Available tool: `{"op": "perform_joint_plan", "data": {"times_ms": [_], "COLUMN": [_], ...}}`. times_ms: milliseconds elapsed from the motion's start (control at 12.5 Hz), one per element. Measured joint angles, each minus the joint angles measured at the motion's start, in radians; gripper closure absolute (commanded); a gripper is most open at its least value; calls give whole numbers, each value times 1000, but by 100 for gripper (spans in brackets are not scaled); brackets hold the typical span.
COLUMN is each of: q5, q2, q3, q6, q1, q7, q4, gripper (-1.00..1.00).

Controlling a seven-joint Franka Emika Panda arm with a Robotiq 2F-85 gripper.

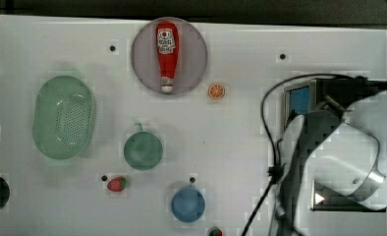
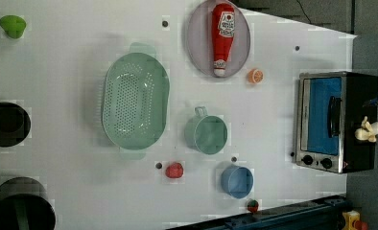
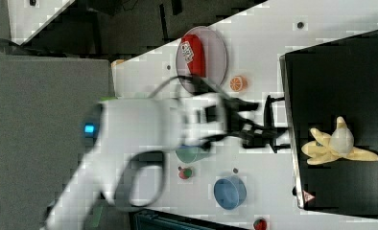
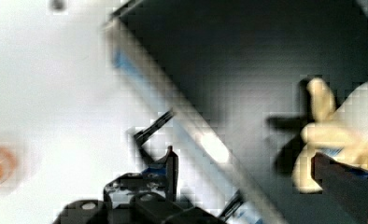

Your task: Pick banana from table and place on oven.

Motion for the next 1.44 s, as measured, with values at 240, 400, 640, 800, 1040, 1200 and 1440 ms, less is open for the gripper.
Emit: {"op": "perform_joint_plan", "data": {"times_ms": [240,400,640,800,1040,1200,1440], "q5": [-6,1,10,13,13,51,27], "q2": [-137,-224,-331,-411,-471,-477,-519], "q3": [130,236,358,412,436,419,387], "q6": [-181,-262,-302,-291,-300,-333,-351], "q1": [48,64,90,102,126,130,109], "q7": [188,381,643,749,802,802,799], "q4": [13,22,37,0,-45,-73,-163], "gripper": [-100,-100,-100,-100,-100,-100,-100]}}
